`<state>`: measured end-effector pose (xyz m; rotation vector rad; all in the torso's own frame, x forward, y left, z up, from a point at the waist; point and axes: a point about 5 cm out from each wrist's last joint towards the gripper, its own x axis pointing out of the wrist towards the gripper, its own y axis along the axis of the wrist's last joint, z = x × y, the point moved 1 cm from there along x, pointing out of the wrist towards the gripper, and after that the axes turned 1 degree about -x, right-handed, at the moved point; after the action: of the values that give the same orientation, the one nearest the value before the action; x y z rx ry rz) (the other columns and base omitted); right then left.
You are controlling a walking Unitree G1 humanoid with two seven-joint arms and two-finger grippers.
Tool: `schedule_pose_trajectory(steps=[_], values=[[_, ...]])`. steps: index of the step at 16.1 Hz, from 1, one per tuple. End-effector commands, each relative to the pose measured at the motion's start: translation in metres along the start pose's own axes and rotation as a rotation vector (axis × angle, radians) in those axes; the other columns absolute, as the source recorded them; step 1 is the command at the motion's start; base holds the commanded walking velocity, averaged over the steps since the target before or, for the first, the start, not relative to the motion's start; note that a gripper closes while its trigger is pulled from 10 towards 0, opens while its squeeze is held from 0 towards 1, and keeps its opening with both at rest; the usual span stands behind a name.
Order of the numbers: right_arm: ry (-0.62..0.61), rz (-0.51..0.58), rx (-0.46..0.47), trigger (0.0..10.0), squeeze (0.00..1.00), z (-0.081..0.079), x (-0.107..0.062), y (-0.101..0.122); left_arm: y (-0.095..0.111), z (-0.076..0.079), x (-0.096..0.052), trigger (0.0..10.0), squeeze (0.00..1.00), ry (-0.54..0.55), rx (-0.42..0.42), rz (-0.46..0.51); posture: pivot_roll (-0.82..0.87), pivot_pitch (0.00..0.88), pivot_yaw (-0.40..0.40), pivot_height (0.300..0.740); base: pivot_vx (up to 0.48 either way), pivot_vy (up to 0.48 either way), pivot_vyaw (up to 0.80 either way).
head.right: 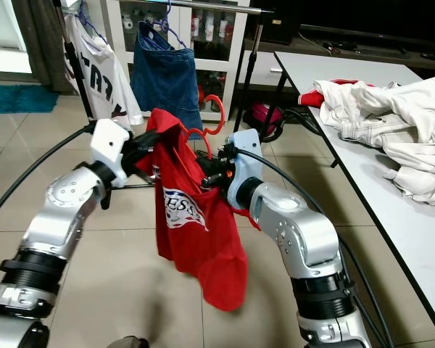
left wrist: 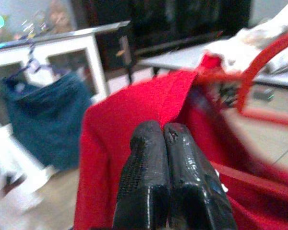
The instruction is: Hang hanger
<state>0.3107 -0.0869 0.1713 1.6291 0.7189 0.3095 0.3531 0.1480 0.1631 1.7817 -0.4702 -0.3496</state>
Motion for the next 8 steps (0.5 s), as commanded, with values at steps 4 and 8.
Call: schedule_pose_trajectory(steps=[4,8], values=[[-0.024,0.044,0.036,10.0,0.00,0.007,-0.005,0.005,-0.002,0.004,-0.012,10.0,1.00,-0.056,-0.165,0.030,-0.10,0.000,-0.070,0.740,0.000,0.000,0.00],[-0.090,0.066,0.043,10.0,0.00,0.013,-0.007,0.000,0.004,0.014,-0.019,10.0,1.00,-0.088,-0.270,0.074,-0.09,0.000,-0.073,0.740,0.000,0.000,0.00]])
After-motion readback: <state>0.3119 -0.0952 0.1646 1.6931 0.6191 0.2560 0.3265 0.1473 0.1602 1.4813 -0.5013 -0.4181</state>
